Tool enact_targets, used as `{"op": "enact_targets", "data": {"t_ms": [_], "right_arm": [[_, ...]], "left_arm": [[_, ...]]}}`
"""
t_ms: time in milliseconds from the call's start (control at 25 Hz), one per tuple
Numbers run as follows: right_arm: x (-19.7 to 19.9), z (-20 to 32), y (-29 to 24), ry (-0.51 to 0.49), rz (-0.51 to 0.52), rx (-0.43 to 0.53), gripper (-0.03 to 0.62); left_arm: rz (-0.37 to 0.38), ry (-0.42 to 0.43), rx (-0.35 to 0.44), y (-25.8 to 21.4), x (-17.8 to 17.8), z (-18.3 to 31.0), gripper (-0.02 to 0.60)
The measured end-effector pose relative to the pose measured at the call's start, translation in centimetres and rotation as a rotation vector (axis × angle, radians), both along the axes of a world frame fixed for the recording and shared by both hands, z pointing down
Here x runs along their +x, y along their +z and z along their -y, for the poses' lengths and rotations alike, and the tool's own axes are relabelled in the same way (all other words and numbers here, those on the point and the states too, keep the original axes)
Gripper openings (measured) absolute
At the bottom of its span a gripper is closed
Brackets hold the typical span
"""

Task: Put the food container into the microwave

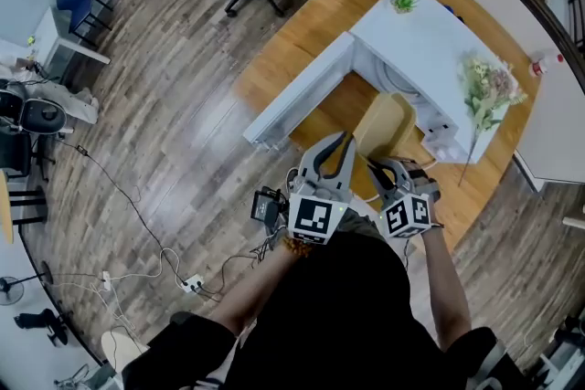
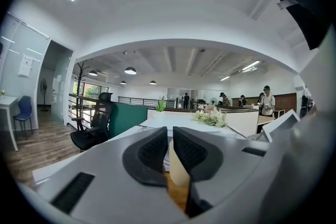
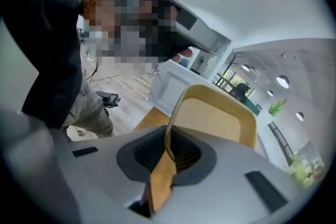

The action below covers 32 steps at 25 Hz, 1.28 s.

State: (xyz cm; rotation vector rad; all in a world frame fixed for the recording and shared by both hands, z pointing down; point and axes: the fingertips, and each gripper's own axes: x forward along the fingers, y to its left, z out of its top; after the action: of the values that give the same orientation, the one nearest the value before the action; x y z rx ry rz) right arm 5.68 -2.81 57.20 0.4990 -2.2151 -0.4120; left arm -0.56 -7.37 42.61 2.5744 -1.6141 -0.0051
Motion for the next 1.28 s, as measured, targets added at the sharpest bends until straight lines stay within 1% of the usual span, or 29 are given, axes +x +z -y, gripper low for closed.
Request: {"op": "enact_targets", "data": {"t_ms": [160, 360, 720, 1000, 1280], "right_arm": [[-0.2, 0.9, 1.4, 0.023, -0.02, -0.028, 0.034], [-0.6, 1.8, 2.2, 0.057, -0.006, -0.048, 0.034], [-0.4, 3.4, 3.6, 0.141, 0.02, -0.078, 0.032], [-0.8, 4.7, 4.7, 0.165, 0.0, -0.074, 0.032], [-1.8, 5.9, 4.9, 0.18, 0.012, -0.081, 0.032]], "left_arm": [[0.01, -0.021, 0.001, 0.1, 0.3, -0.3, 0.051], [0.019, -0.029, 0.007, 0.0, 0.7, -0.4, 0.051], [0.038, 0.009, 0.021, 0.0, 2.2, -0.4, 0.051], [0.039, 0.041, 0.03, -0.2, 3.2, -0.3, 0.051], [0.039, 0.041, 0.033, -0.3, 2.8, 0.1, 0.05]]}}
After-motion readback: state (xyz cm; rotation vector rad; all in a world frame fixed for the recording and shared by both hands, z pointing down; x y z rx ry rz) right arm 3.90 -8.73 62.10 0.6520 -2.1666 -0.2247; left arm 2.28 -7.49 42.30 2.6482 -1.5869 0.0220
